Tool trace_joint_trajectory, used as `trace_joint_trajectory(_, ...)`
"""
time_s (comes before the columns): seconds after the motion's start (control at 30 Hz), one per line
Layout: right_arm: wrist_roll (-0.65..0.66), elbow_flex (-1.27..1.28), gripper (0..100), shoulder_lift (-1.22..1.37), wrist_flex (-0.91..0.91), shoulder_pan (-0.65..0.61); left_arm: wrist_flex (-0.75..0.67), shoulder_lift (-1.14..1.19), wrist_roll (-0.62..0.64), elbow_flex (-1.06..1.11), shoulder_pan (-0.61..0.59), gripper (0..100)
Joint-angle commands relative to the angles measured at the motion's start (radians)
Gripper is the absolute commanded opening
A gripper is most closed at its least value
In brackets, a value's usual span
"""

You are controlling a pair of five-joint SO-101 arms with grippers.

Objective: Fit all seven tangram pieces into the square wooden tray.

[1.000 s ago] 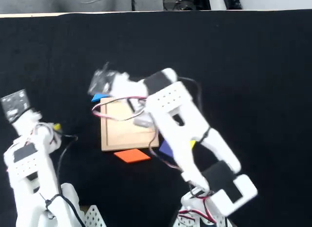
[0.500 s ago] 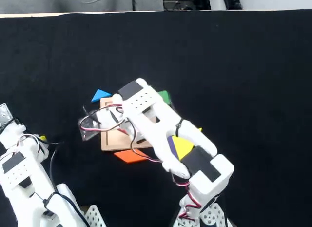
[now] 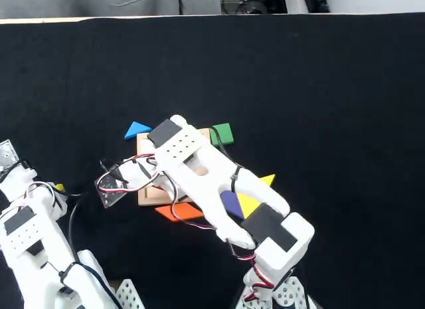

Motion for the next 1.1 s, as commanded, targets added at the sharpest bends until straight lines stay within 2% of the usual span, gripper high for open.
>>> trace_joint_trajectory(0.0, -0.035, -0.062, 26.7, -0.005, -0.009, 0.015, -0.015, -0.020, -0.005, -0.007, 0.012, 24)
trace_joint_trajectory(0.07, -0.075, -0.064, 30.2, -0.005, -0.009, 0.015, -0.015, -0.020, -0.005, -0.007, 0.012, 24)
trace_joint_trajectory(0.23, -0.083, -0.061, 50.0, -0.007, -0.009, 0.017, -0.015, -0.020, -0.005, -0.005, 0.012, 24)
trace_joint_trajectory(0.4, -0.084, -0.074, 50.8, -0.013, 0.002, 0.026, -0.015, -0.020, -0.005, -0.005, 0.013, 24)
trace_joint_trajectory(0.47, -0.084, -0.119, 47.6, -0.015, 0.060, 0.054, -0.015, -0.020, -0.005, -0.005, 0.013, 24)
trace_joint_trajectory(0.53, -0.100, -0.183, 38.4, -0.013, 0.160, 0.101, -0.015, -0.020, -0.005, -0.005, 0.013, 24)
trace_joint_trajectory(0.67, -0.270, -0.234, 3.9, -0.005, 0.258, 0.206, -0.015, -0.020, -0.005, -0.005, 0.013, 24)
trace_joint_trajectory(0.7, -0.333, -0.225, 0.5, -0.002, 0.245, 0.227, -0.015, -0.020, -0.005, -0.005, 0.013, 24)
trace_joint_trajectory(0.77, -0.454, -0.170, 8.0, -0.002, 0.172, 0.255, -0.015, -0.020, -0.005, -0.005, 0.013, 24)
trace_joint_trajectory(0.8, -0.508, -0.136, 8.3, -0.004, 0.115, 0.259, -0.017, -0.020, -0.005, -0.005, 0.013, 24)
trace_joint_trajectory(0.9, -0.638, -0.038, 1.7, -0.004, -0.054, 0.245, -0.017, -0.020, -0.005, -0.005, 0.013, 24)
trace_joint_trajectory(1.07, -0.858, 0.039, 1.1, -0.002, -0.181, 0.161, -0.017, -0.020, -0.005, -0.005, 0.012, 24)
